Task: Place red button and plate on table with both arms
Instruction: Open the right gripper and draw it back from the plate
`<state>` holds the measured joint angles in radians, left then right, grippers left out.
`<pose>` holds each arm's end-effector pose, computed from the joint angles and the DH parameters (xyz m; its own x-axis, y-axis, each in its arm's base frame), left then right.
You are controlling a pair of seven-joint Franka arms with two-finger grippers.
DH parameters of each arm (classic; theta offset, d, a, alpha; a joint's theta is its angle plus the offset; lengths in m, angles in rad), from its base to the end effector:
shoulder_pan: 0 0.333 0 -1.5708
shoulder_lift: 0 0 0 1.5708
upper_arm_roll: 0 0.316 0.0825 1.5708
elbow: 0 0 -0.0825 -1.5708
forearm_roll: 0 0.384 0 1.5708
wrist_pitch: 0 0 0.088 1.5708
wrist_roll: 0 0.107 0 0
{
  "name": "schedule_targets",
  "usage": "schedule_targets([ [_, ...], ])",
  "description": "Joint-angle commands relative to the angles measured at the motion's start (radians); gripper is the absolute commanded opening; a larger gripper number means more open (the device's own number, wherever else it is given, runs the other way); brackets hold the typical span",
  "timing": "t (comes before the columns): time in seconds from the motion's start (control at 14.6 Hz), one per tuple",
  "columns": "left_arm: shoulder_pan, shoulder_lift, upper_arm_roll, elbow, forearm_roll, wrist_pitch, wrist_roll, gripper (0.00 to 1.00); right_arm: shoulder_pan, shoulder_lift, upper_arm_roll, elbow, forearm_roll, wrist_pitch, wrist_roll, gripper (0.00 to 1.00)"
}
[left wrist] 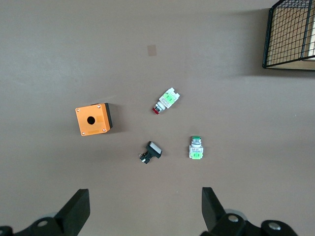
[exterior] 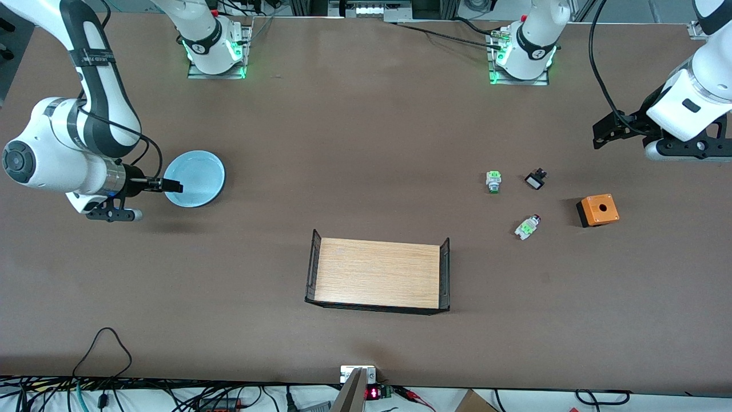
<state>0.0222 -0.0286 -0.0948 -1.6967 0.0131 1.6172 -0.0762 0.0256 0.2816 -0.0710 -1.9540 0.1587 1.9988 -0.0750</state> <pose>0.5447 -0.0389 0.5846 0.9988 0.0032 -0.0497 0.0023 -0.9998 -0.0196 0.5810 -0.0154 0.3178 0.9729 -0.0374 -0.2282 -0.0668 -0.9902 -0.1224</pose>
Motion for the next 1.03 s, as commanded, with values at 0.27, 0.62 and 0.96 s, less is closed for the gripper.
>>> schedule_targets([
  [0.27, 0.002, 0.015, -0.002, 0.032, 0.004, -0.02, 0.015, 1.0, 0.043, -0.004, -0.007, 0.404, -0.088, -0.419, 0.092, 1.0],
  [0.62, 0.002, 0.015, -0.002, 0.032, 0.004, -0.02, 0.015, 1.0, 0.102, -0.041, -0.007, 0.52, -0.192, -0.468, 0.093, 1.0],
  [0.96, 0.002, 0.015, -0.002, 0.032, 0.004, -0.02, 0.015, 1.0, 0.096, -0.094, -0.021, 0.53, -0.205, -0.454, 0.172, 1.0],
])
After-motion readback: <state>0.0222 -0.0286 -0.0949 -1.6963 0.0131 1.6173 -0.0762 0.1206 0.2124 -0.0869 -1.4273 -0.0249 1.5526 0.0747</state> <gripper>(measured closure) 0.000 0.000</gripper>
